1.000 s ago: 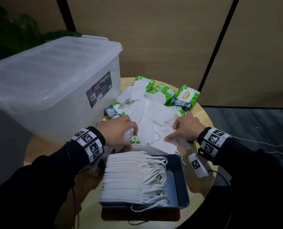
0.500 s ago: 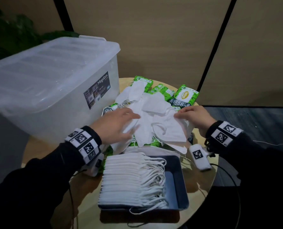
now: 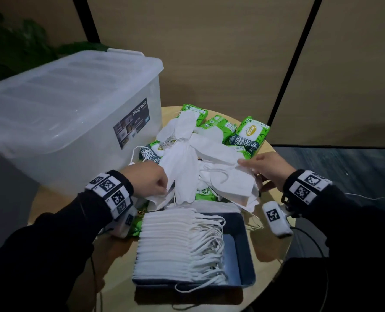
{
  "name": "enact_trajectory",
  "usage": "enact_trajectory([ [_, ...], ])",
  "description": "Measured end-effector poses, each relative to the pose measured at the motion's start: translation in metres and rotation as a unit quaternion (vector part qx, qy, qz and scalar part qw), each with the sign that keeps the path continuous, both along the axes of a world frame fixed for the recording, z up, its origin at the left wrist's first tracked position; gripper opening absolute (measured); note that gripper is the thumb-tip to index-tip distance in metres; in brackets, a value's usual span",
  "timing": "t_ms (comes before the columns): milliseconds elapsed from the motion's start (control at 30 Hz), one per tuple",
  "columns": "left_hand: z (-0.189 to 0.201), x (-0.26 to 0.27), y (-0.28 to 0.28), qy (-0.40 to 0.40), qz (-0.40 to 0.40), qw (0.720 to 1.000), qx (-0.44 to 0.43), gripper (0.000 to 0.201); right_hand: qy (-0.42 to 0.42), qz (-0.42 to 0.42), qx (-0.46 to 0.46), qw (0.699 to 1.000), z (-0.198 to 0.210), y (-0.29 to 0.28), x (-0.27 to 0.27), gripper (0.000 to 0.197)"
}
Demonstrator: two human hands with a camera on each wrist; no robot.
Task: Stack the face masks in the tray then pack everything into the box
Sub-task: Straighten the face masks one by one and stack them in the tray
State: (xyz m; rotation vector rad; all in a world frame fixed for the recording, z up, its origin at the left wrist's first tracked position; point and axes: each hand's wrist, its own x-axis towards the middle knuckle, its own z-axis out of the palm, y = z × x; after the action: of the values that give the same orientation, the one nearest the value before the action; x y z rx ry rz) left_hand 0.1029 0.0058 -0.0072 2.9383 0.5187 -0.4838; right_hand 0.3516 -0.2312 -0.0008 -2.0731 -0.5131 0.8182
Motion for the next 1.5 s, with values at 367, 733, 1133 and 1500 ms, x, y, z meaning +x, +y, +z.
enact_trajectory([
  [367, 0.012, 0.017, -0.031, -0.271, -0.098, 0.956, -0.061, 0.083, 0.238, -0.017, 0.15, 0.959, 0.018, 0.009, -0.015, 0.025],
  [733, 0.037, 0.004, -0.01, -0.418, -0.023, 0.901, -0.108, 0.033, 0.229, 0.08, 0.103, 0.965, 0.021, 0.023, -0.033, 0.025],
  [1133, 0.05, -0.021, 0.007, -0.429, 0.214, 0.824, -0.302, 0.041, 0.066, -0.09, 0.187, 0.976, 0.019, 0.023, -0.022, 0.029],
  [1500, 0.07, -0.023, -0.008, -0.383, 0.22, 0.871, -0.215, 0.017, 0.105, -0.042, 0.258, 0.959, 0.024, 0.023, -0.039, 0.087],
])
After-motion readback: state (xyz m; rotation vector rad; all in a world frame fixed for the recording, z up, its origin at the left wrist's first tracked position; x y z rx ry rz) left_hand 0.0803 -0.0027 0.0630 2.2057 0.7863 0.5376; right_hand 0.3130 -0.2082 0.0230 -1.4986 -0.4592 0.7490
